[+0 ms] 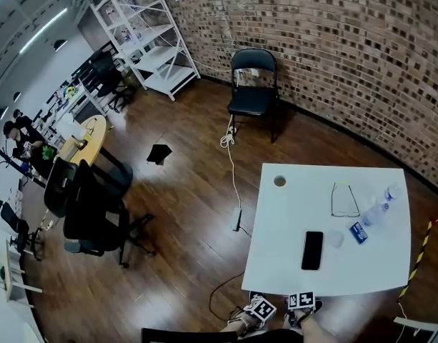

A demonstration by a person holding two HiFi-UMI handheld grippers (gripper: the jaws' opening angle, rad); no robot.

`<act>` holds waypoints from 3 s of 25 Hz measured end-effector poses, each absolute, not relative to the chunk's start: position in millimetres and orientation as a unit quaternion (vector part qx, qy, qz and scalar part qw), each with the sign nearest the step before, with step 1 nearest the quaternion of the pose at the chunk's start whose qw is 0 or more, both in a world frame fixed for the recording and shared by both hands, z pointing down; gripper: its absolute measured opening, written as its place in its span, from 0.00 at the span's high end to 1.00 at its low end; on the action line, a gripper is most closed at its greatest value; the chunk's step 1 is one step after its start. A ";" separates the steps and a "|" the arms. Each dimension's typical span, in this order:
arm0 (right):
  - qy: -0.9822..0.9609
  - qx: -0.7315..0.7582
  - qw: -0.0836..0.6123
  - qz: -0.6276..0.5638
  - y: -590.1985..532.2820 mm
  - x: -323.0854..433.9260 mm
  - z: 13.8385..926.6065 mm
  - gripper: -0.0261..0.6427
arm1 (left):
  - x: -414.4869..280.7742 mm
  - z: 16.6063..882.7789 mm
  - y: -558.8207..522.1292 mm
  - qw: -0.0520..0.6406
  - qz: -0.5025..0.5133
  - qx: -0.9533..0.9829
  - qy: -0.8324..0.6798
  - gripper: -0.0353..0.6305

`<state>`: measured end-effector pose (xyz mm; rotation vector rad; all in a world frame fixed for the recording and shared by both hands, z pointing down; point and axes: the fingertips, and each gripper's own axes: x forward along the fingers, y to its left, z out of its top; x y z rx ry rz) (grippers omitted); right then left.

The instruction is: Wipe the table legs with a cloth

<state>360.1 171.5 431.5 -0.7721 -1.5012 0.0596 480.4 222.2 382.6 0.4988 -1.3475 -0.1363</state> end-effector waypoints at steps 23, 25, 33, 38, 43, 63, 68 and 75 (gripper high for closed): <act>-0.687 -0.336 0.644 -0.002 115.6 334.3 432.3 0.82 | 482.1 367.4 173.4 0.763 -0.044 0.236 -0.600 0.95; -0.666 -0.321 0.673 -0.007 101.0 344.6 432.3 0.82 | 484.3 370.1 166.7 0.768 -0.048 0.241 -0.592 0.95; -0.678 -0.309 0.667 0.002 57.8 330.2 426.5 0.82 | 474.5 366.1 133.0 0.775 -0.024 0.246 -0.581 0.95; -0.687 -0.316 0.653 0.033 45.9 320.7 426.0 0.82 | 466.5 368.2 112.9 0.775 -0.012 0.258 -0.576 0.95; -0.695 -0.315 0.645 0.041 24.9 312.8 422.9 0.82 | 456.7 366.3 94.0 0.773 0.001 0.266 -0.576 0.95; -0.741 -0.263 0.607 0.114 -83.0 268.3 408.2 0.82 | 406.3 363.7 -19.1 0.761 0.033 0.314 -0.567 0.95; -0.754 -0.206 0.610 0.131 -113.5 263.2 409.3 0.82 | 385.3 360.8 -45.6 0.750 0.034 0.329 -0.573 0.95; -0.762 -0.193 0.608 0.116 -141.5 252.2 413.6 0.82 | 366.9 368.5 -70.6 0.748 0.057 0.363 -0.552 0.95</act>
